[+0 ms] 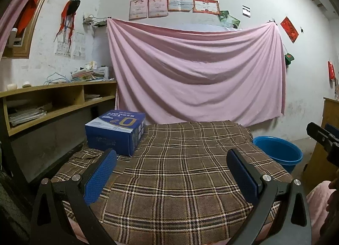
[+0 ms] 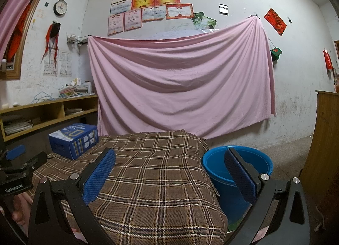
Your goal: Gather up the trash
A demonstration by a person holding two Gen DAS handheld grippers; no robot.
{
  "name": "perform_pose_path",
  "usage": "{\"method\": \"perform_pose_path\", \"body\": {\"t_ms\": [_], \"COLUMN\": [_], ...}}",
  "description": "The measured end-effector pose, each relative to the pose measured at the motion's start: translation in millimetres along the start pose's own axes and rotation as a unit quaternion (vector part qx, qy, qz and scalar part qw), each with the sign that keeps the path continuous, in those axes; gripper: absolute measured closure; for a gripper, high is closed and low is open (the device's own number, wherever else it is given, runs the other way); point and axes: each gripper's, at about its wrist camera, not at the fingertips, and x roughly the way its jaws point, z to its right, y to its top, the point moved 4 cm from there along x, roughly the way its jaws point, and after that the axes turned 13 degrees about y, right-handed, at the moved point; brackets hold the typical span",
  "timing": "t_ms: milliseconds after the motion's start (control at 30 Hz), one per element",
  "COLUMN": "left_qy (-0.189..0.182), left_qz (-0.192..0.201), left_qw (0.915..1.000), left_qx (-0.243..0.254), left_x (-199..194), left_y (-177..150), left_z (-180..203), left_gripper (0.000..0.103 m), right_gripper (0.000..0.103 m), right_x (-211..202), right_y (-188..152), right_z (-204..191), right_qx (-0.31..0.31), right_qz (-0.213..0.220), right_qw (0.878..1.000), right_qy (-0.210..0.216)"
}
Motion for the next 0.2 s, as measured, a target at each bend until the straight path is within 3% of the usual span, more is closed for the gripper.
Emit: {"method": "perform_pose_path", "body": {"t_ms": [200], "left_qy": [-0.001], "left_qz": [-0.004], "left_qw": [1.0], "left_qx": [0.003], "left_x": [2.4], "left_y": [-3.2], "left_z": [1.7], "left_gripper": [0.002], "right_gripper": [0.0], "right_x": [0.8], "right_y": [0.1], "right_z": [-1.5], "right_qx": [0.0], "right_qz": [0.0], "right_qw": [1.0], "right_qy": [-0.001]}}
